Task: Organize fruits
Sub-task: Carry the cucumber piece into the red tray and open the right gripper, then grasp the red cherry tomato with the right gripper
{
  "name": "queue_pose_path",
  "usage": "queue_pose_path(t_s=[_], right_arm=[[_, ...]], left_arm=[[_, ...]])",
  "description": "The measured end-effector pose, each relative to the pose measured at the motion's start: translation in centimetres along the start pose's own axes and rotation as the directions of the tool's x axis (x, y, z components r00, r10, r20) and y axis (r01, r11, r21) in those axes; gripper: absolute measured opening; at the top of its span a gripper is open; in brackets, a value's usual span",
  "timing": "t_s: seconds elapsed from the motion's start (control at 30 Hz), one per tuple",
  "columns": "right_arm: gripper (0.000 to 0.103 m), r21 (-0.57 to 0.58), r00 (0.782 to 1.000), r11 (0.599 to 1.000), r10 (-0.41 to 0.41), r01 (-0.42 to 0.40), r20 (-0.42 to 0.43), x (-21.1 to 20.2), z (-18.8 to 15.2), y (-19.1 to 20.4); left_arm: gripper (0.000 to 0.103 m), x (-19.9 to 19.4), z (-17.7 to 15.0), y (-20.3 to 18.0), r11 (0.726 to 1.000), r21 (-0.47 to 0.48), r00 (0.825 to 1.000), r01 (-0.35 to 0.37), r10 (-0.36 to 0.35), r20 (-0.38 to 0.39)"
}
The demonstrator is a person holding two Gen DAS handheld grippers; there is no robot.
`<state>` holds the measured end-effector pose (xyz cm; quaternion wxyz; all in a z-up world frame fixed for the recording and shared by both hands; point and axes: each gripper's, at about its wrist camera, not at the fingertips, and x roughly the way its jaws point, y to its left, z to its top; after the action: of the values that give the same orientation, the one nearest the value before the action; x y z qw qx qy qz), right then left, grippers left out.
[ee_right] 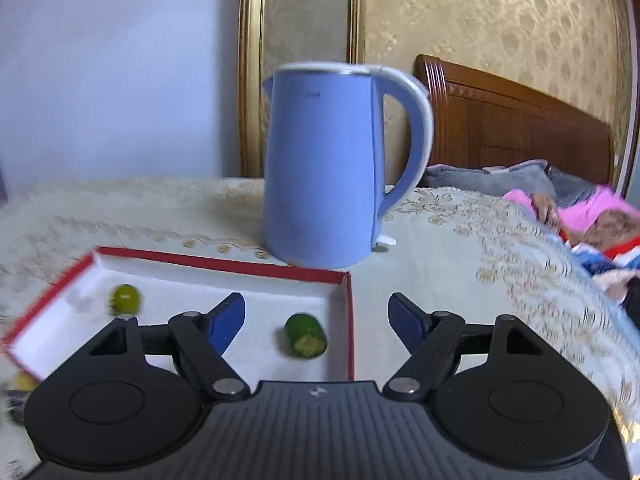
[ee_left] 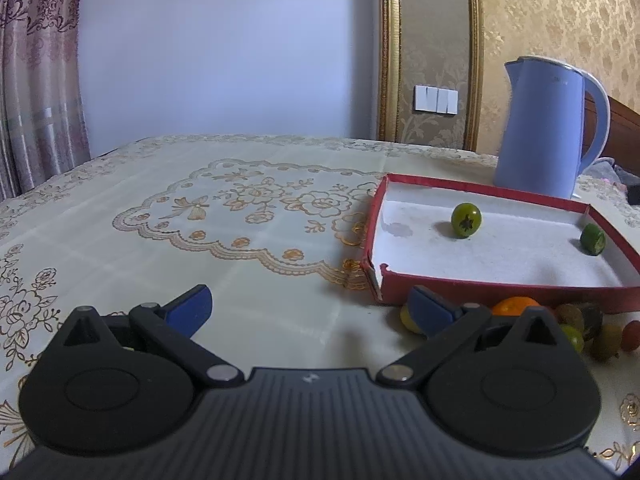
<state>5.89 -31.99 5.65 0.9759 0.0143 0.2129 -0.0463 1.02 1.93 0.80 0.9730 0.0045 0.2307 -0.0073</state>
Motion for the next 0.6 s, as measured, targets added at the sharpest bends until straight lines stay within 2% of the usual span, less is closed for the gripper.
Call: queue_pose_path(t_s=[0.17,0.4,0.47,0.53,0.6], right_arm=[[0.079,-0.070,0.998,0.996,0.055,-0.055,-0.002,-4.1,-3.8,0.6],[0.078,-0.155,0.995,0.984,0.080,-0.089,-0.068,-4.6,-7.5,2.4],[0.068,-0.143,0.993,0.985,0.089,-0.100,-0.083,-4.2,-7.8,2.5],[0.061,-0.129,0.989,0.985,0.102,-0.115,-0.103,-3.9,-8.1,2.6],[0.060,-0.131,0.987,0.983,0.116,-0.130,-0.109,-3.8,-8.3,2.8]], left_arm=[[0.103,-0.4,-0.1,-0.1,1.000,0.006,1.000,0.006,-0.006,0.020],[0.103,-0.5,-0.1,0.1,1.000,-0.005,1.000,0.010,-0.010,0.021],[0.103,-0.6,-0.1,0.1,1.000,-0.001,1.000,0.009,-0.009,0.024],[0.103,-0.7,-0.1,0.0,1.000,0.002,1.000,0.008,-0.008,0.029],[0.103,-0.7,-0.1,0.0,1.000,0.003,1.000,0.008,-0.008,0.031]])
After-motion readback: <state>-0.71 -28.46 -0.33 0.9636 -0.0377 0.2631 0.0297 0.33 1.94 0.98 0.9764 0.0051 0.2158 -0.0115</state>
